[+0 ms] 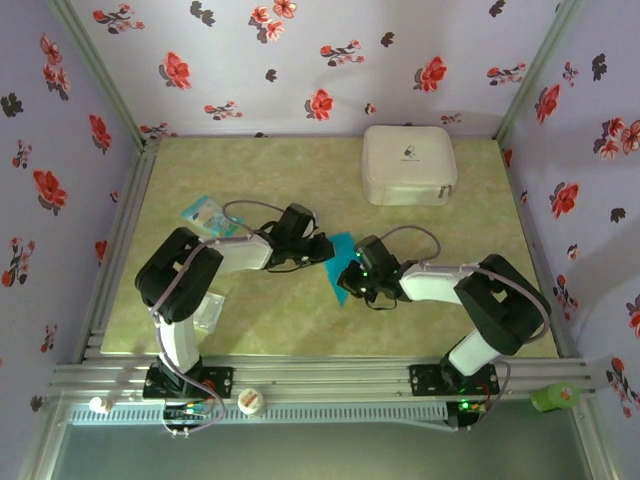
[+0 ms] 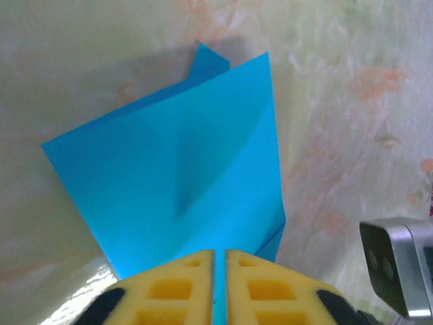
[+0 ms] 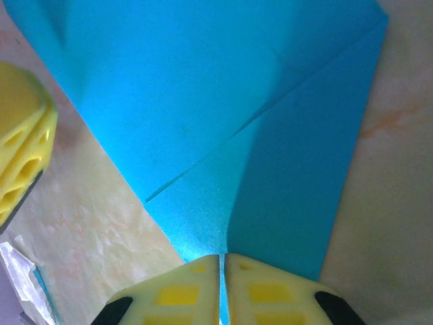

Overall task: Fold a paper plane with a square sheet of paper (pick it up from the middle)
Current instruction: Rotate the paper at the center of the table.

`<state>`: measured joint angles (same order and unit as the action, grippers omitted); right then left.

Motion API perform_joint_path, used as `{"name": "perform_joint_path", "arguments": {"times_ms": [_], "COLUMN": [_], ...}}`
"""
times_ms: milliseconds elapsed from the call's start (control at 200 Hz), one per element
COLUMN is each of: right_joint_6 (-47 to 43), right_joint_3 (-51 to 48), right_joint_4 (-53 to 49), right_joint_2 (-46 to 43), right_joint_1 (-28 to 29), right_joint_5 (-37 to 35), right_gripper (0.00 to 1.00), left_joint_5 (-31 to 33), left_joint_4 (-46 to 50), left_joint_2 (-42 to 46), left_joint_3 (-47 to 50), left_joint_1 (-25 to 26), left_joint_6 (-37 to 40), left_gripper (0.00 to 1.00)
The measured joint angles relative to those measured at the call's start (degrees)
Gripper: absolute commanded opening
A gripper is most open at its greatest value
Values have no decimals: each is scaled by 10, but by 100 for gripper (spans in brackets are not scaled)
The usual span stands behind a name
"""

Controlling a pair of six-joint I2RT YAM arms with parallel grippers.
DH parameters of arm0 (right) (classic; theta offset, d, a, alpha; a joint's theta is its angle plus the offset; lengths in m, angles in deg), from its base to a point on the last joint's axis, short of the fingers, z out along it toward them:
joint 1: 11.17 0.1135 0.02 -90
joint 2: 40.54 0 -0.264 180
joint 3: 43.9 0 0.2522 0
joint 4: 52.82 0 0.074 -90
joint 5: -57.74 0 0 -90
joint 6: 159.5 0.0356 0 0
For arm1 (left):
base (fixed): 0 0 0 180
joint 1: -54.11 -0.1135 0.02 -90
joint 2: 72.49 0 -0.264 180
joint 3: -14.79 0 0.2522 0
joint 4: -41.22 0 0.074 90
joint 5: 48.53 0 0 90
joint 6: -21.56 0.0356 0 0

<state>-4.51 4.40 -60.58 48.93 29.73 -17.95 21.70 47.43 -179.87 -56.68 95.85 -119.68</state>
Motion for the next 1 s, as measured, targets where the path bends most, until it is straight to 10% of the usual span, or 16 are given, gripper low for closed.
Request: {"name": "perform_joint_path", "arguments": {"times_ms": [440, 1000], "right_joint_6": [-115, -123], "right_joint_3": [52, 27], "right_joint_4": [-143, -97], "right_joint_2": [-93, -39], "right_joint_1": [-57, -180], "right_joint_5": [-33, 98], "right_gripper": [33, 36], "left_joint_5": [-9, -56], "left_joint_4": [3, 61], "left_joint_2": [-33, -50], "left_joint_3": [-2, -51], "left_joint_1": [-2, -2], "left_joint_6": [8, 136], "left_gripper": [3, 3]}}
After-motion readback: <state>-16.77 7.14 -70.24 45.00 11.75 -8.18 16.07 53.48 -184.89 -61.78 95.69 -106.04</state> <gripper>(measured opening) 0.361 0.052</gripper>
